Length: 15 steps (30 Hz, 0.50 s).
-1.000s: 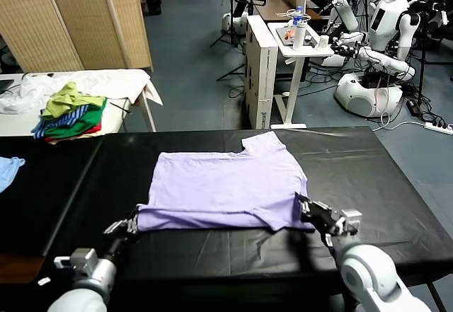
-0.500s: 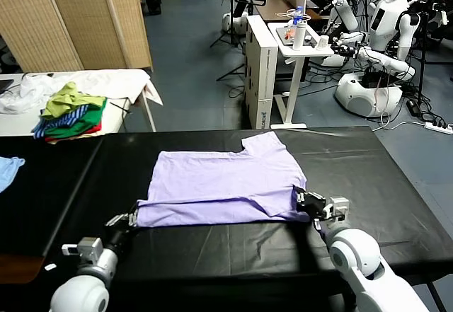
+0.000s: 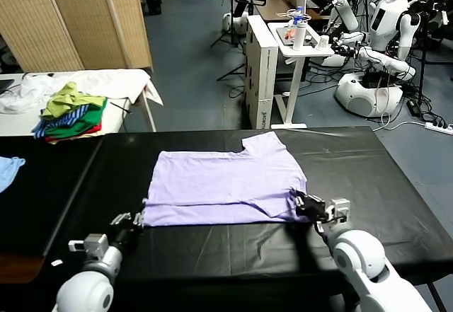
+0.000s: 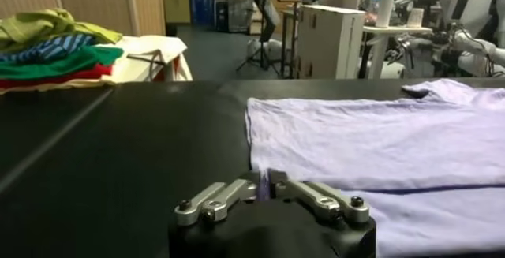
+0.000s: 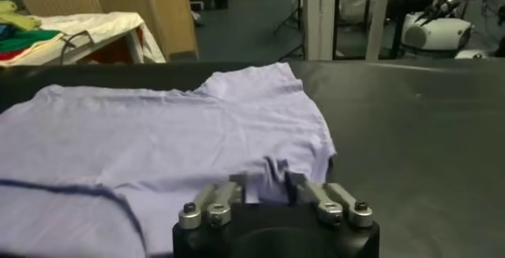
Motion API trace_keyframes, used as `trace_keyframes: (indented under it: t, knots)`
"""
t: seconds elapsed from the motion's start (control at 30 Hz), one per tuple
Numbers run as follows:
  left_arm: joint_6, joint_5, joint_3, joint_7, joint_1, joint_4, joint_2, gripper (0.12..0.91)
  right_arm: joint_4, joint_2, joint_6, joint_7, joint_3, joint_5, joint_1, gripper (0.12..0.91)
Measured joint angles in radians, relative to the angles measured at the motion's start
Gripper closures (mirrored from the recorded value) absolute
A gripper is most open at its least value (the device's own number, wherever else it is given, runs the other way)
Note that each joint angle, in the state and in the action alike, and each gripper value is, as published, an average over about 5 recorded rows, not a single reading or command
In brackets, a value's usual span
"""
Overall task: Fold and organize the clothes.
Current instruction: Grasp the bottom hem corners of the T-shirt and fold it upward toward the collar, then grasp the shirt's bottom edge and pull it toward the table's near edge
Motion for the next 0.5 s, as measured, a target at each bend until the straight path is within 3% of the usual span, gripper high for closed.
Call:
trace_keyframes:
  t: [0.07, 0.33, 0.5]
  knots:
    - [0.0, 0.002, 0.0, 0.002, 0.011, -0.005, -0.007, 0.135, 0.003, -0.001, 0.002, -0.004, 0.015, 0.0, -0.026, 0.165]
    - [-0.001, 0.004, 0.0, 0.004, 0.036, -0.003, -0.021, 0.123, 0.01, -0.001, 0.003, -0.009, 0.033, -0.001, -0.08, 0.281]
    - [-0.001, 0.003, 0.0, 0.004, 0.041, -0.003, -0.024, 0.15, 0.002, 0.0, 0.005, -0.013, 0.027, -0.006, -0.081, 0.537]
